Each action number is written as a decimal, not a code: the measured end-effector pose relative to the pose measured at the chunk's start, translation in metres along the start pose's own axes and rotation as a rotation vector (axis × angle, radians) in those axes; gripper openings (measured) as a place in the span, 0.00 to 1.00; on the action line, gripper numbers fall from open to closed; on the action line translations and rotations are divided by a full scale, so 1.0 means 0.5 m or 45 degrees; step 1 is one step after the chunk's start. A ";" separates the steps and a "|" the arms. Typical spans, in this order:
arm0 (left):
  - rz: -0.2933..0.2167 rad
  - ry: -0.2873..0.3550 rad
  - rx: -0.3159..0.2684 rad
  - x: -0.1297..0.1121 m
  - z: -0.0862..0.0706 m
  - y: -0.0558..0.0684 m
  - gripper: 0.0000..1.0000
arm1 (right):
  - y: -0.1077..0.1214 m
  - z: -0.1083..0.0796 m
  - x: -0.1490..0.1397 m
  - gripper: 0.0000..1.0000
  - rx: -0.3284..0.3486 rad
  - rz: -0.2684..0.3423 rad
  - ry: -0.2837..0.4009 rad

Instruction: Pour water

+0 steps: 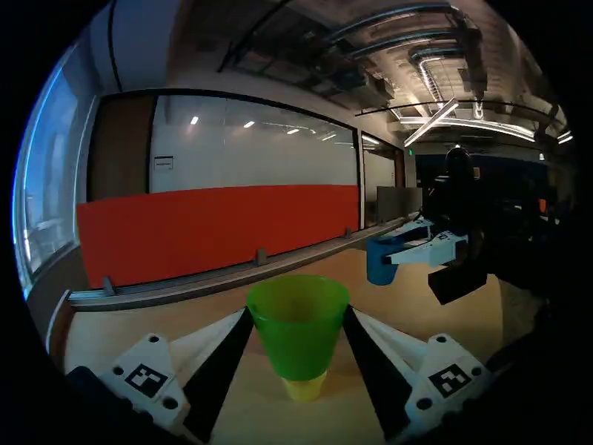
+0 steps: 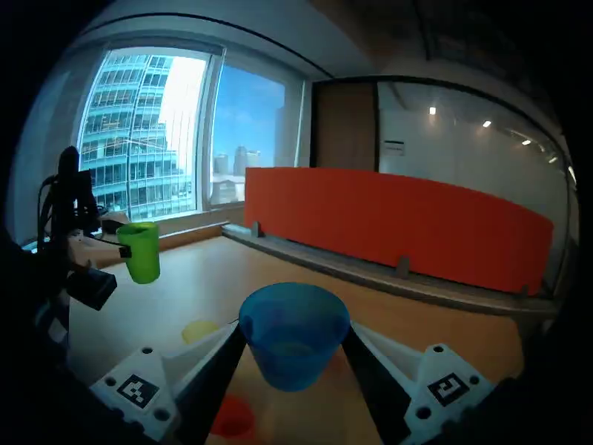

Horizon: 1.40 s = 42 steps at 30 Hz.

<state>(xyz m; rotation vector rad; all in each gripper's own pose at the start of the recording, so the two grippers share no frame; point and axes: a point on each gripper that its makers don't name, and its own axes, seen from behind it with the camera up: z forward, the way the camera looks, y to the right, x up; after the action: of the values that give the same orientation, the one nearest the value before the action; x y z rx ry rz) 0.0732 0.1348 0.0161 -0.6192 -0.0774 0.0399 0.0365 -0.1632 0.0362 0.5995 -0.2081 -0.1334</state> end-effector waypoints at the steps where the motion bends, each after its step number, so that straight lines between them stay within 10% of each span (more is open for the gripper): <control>1: -0.002 0.002 -0.004 0.000 0.000 0.003 0.86 | -0.004 -0.003 0.007 0.90 0.003 -0.003 0.010; 42: 0.008 -0.001 -0.101 -0.019 0.021 0.056 0.86 | -0.075 -0.035 0.131 0.90 0.075 -0.049 0.203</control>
<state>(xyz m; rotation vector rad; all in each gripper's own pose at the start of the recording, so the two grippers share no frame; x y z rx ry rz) 0.0626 0.1630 0.0077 -0.6987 -0.0782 0.0431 0.1019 -0.1966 0.0107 0.6694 -0.0458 -0.1164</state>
